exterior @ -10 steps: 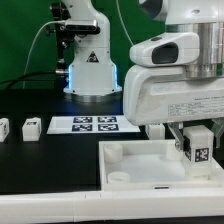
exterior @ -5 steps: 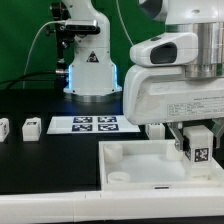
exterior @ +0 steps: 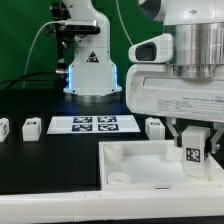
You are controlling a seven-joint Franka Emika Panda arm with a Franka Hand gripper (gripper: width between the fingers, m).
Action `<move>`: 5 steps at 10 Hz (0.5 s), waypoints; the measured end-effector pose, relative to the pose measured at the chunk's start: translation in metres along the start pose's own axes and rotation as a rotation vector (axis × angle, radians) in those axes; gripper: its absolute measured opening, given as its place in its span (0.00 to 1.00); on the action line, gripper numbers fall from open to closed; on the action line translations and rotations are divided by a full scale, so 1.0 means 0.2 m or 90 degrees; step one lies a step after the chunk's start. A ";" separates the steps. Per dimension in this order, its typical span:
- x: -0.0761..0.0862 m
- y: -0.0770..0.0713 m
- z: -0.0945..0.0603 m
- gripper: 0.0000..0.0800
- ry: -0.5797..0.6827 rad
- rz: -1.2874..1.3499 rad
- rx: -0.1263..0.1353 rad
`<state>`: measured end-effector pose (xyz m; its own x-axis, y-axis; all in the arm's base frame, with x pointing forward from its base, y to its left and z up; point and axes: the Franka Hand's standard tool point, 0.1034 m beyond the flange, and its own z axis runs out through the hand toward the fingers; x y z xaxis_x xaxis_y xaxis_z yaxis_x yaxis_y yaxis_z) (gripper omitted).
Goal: Assemble one leg
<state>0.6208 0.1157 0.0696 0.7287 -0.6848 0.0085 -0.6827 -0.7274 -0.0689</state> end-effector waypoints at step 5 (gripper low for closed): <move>-0.02 -0.01 0.00 0.36 -0.012 0.363 0.004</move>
Offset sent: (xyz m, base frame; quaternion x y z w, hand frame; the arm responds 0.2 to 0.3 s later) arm -0.0024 0.0020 0.0000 -0.0127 0.0027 0.3301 0.9439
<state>0.6191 0.1209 0.0689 0.2457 -0.9680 -0.0503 -0.9681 -0.2424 -0.0634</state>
